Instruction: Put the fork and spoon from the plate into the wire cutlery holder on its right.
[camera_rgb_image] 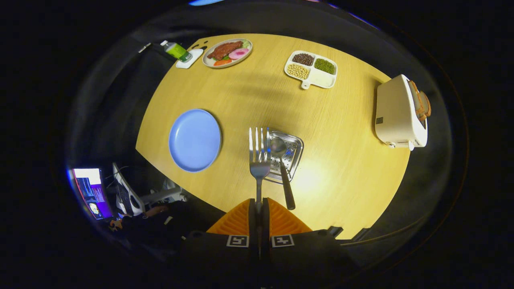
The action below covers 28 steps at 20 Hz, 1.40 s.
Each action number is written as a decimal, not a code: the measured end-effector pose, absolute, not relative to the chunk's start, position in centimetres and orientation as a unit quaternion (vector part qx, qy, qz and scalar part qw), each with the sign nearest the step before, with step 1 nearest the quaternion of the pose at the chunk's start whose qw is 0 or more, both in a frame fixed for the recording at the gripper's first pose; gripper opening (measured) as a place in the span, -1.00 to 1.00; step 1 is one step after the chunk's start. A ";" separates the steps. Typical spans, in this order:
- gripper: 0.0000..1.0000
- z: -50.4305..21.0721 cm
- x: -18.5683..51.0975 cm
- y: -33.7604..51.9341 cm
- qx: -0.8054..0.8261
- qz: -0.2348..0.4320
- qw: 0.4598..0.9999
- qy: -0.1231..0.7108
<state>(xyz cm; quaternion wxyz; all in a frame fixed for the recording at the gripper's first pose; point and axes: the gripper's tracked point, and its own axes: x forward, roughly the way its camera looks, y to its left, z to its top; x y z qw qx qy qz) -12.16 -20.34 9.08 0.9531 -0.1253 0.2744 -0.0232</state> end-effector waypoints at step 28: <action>-0.80 7.7 -5.3 -24.8 -0.225 -0.077 0.833 0.499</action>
